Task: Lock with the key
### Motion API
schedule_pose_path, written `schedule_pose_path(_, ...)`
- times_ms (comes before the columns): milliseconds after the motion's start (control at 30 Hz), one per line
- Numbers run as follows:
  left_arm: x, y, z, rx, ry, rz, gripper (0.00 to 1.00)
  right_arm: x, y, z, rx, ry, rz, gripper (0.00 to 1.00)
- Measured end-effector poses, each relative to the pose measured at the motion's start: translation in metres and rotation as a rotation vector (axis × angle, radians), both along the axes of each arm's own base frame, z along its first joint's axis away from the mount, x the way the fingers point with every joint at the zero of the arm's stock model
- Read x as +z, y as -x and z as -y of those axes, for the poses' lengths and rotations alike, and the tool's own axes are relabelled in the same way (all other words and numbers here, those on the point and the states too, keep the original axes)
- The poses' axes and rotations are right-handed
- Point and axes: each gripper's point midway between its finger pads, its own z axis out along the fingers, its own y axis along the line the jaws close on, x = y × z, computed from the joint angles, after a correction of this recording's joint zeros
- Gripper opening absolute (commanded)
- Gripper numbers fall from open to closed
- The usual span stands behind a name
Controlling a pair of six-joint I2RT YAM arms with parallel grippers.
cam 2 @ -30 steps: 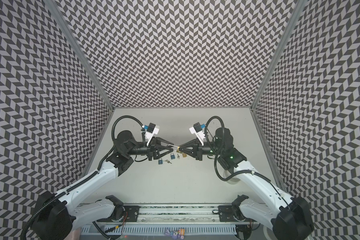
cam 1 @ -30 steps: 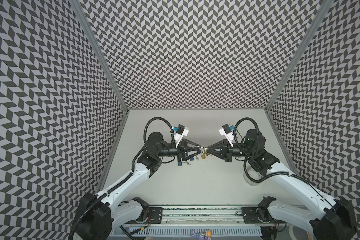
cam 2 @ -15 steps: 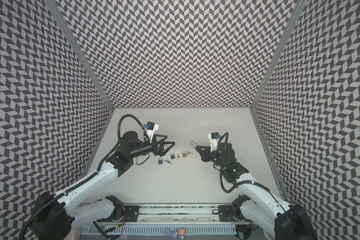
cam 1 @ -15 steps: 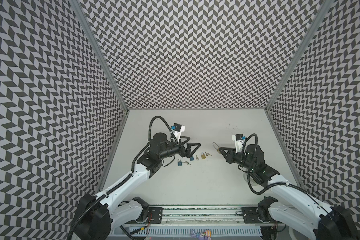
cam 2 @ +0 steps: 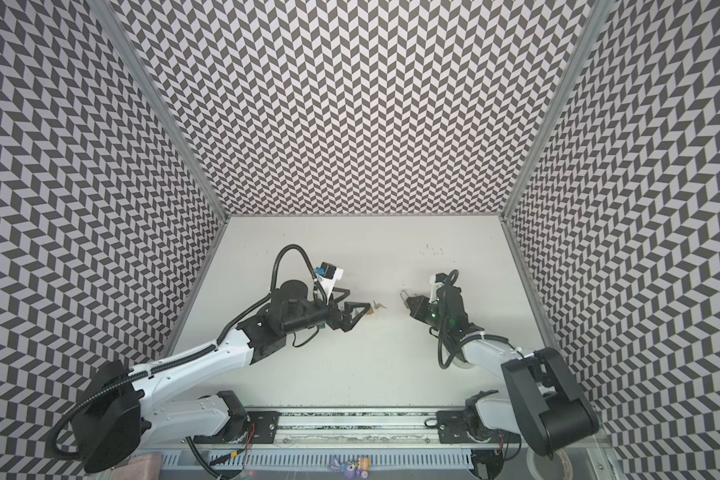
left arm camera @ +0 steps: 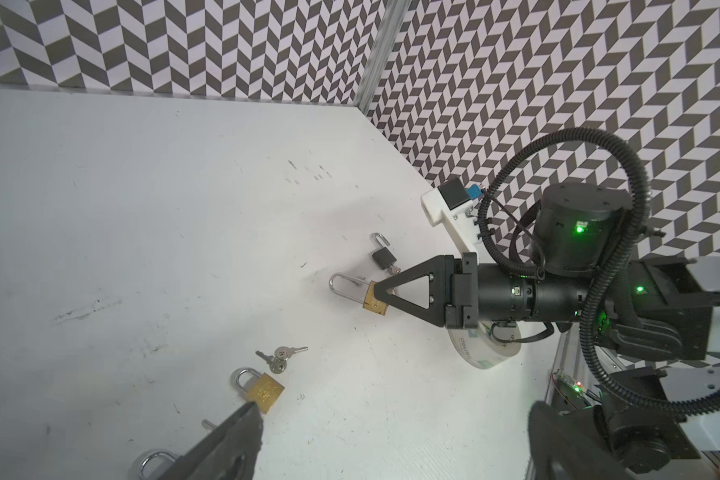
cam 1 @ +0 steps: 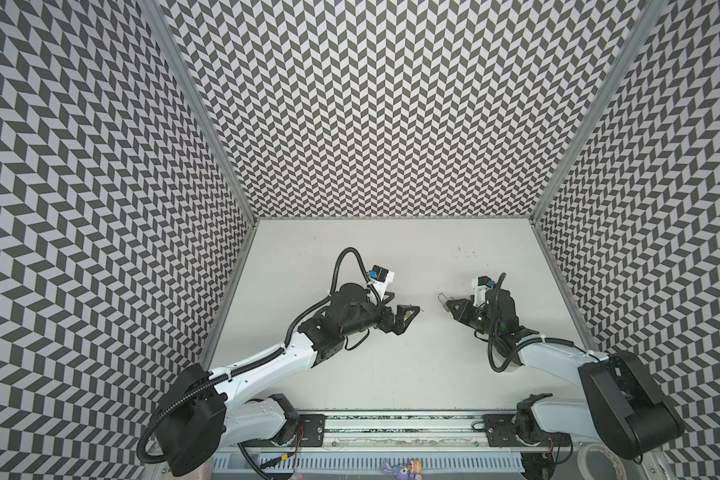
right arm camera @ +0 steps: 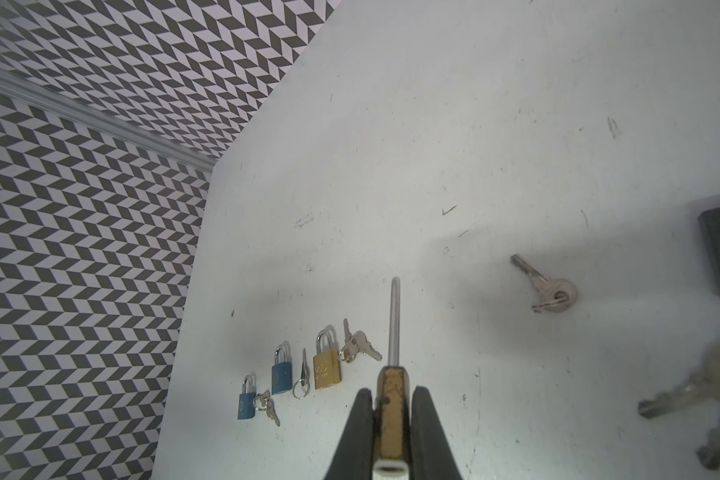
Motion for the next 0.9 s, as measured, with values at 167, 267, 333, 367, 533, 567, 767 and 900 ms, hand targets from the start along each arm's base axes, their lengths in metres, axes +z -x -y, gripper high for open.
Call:
schedule_pose_path(167, -0.010, -0.001, -0.004, 0.049, -0.017, 0.001, 1.00, -0.006, -0.007, -0.001, -0.020, -0.021, -0.004, 0.00)
schedule_pose_path(267, -0.008, -0.003, -0.006, 0.069, -0.014, 0.009, 1.00, -0.008, -0.010, 0.002, -0.048, -0.032, -0.005, 0.00)
schedule_pose_path(333, -0.007, -0.004, -0.006, 0.076, -0.012, 0.013, 1.00, -0.008, -0.013, 0.003, -0.067, -0.041, -0.003, 0.01)
schedule_pose_path(367, -0.007, -0.004, -0.006, 0.077, -0.013, 0.014, 1.00, -0.009, -0.014, 0.004, -0.078, -0.046, -0.001, 0.02)
schedule_pose_path(533, -0.007, -0.005, -0.007, 0.082, -0.014, 0.015, 1.00, -0.016, -0.018, 0.005, -0.103, -0.064, -0.016, 0.06)
schedule_pose_path(567, -0.007, -0.005, -0.007, 0.084, -0.014, 0.015, 1.00, -0.018, -0.018, 0.005, -0.105, -0.067, -0.020, 0.07)
schedule_pose_path(767, -0.007, -0.006, -0.007, 0.089, -0.015, 0.017, 1.00, -0.027, -0.017, 0.008, -0.125, -0.067, -0.042, 0.11)
schedule_pose_path(900, -0.007, -0.006, -0.008, 0.091, -0.016, 0.018, 1.00, -0.032, -0.017, 0.011, -0.139, -0.067, -0.051, 0.16)
